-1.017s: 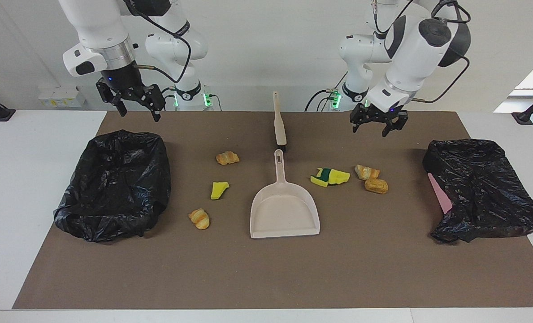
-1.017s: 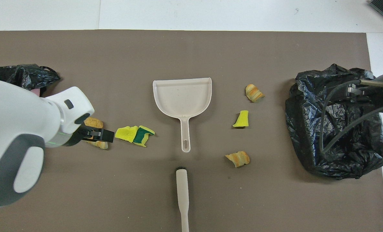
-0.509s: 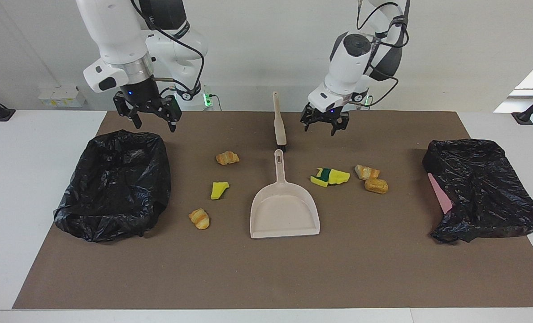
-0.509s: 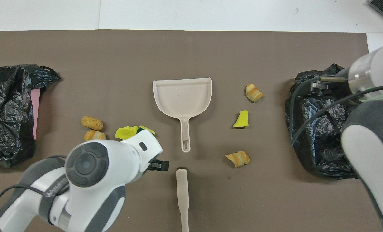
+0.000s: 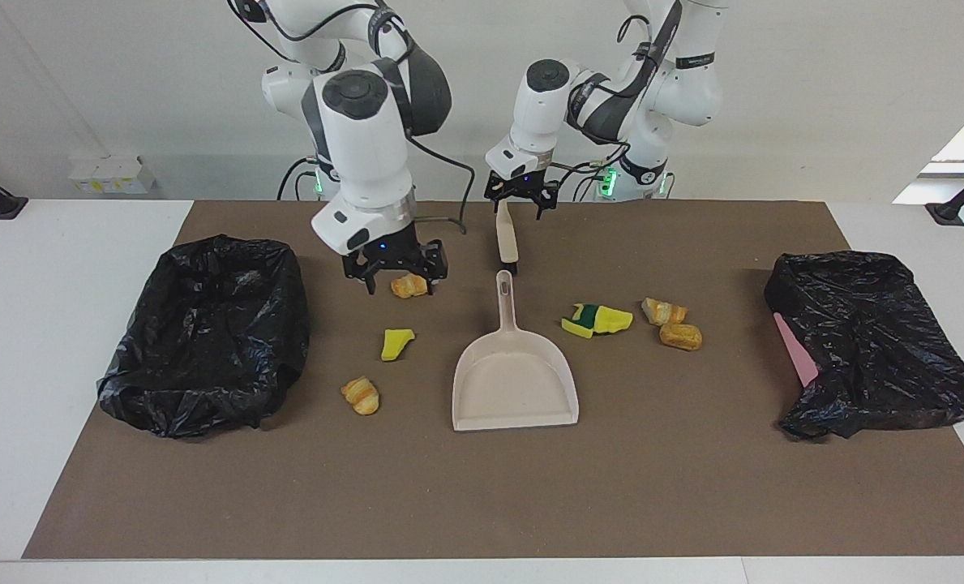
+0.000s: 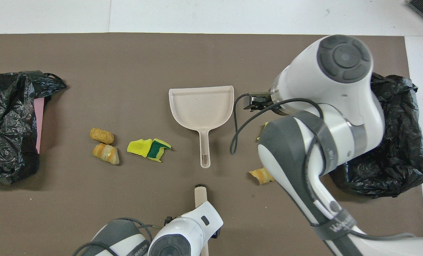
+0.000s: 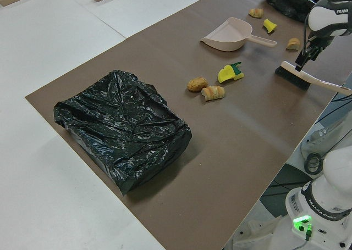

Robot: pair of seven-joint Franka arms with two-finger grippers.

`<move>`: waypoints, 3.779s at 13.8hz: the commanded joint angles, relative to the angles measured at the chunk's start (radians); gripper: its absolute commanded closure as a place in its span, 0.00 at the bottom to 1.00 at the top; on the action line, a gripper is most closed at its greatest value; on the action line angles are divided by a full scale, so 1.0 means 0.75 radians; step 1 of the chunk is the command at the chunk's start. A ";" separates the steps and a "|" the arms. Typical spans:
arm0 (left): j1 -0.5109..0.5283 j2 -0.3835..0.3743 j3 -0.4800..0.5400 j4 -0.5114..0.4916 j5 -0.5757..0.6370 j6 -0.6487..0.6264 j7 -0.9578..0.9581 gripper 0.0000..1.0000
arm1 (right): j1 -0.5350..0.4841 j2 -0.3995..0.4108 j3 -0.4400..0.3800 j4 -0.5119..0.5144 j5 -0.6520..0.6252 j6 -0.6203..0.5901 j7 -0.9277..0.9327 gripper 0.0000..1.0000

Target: Sweep and dump trash in bin

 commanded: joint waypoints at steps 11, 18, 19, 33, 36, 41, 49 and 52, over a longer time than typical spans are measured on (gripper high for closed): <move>-0.267 -0.058 0.024 -0.194 -0.015 0.155 -0.305 0.82 | 0.316 0.295 -0.001 0.023 -0.051 0.229 0.185 0.00; -0.216 -0.079 0.034 -0.196 -0.005 0.069 -0.289 1.00 | 0.326 0.295 0.001 -0.059 -0.025 0.274 0.183 0.09; -0.183 -0.101 0.036 -0.196 0.003 0.041 -0.287 1.00 | 0.326 0.289 0.001 -0.078 -0.022 0.276 0.183 0.10; 0.502 -0.202 0.034 -0.020 0.079 -0.258 0.265 1.00 | 0.310 0.260 -0.001 -0.094 -0.016 0.272 0.171 1.00; 0.688 -0.140 0.034 0.029 0.112 -0.256 0.396 1.00 | 0.289 0.207 -0.001 -0.102 -0.031 0.266 0.061 1.00; 0.974 -0.032 0.034 0.127 0.156 -0.234 0.535 1.00 | 0.228 0.168 -0.011 -0.098 -0.116 0.156 -0.570 1.00; 1.149 -0.026 0.032 -0.018 0.173 -0.148 0.664 1.00 | 0.140 0.178 -0.011 -0.106 -0.202 0.145 -1.546 1.00; 1.134 -0.024 0.028 -0.048 0.171 -0.135 0.652 1.00 | 0.144 0.172 -0.011 -0.123 -0.241 0.147 -1.723 1.00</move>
